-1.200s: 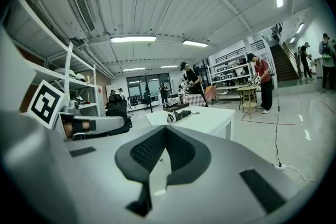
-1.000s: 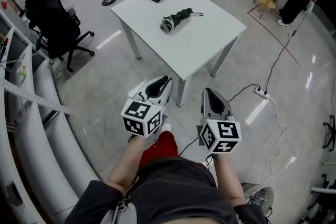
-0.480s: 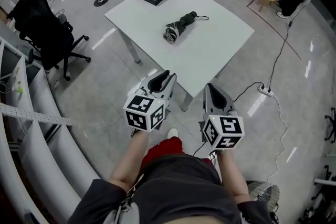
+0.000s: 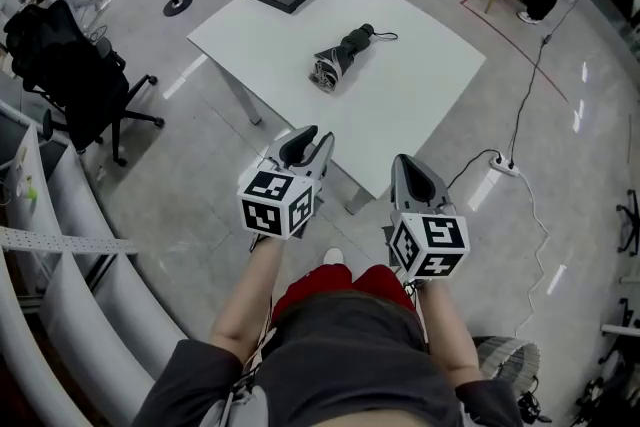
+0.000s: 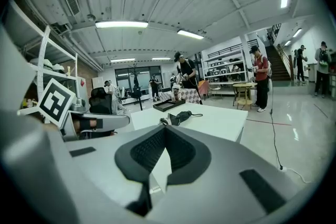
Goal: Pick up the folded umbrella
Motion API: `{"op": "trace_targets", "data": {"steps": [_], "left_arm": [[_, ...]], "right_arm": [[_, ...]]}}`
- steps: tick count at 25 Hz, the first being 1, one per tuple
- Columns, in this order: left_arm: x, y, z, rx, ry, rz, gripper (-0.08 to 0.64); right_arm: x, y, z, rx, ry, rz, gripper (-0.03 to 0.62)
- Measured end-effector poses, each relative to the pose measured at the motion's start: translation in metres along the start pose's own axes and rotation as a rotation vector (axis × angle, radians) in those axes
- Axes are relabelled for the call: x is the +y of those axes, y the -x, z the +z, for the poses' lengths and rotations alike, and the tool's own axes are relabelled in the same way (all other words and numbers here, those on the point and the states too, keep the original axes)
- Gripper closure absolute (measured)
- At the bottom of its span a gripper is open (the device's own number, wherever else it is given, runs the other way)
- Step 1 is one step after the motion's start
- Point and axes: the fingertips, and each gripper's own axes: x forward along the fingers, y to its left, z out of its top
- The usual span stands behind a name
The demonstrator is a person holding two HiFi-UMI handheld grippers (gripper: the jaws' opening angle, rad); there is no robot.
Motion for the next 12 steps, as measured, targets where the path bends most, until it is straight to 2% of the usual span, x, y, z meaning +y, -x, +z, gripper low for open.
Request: {"op": "trace_targets", "data": {"steps": [12], "left_arm": [[0.021, -0.041, 0.004, 0.067, -0.08, 0.011, 0.406]], "right_arm": [[-0.018, -0.019, 0.0, 0.023, 0.002, -0.028, 0.574]]}}
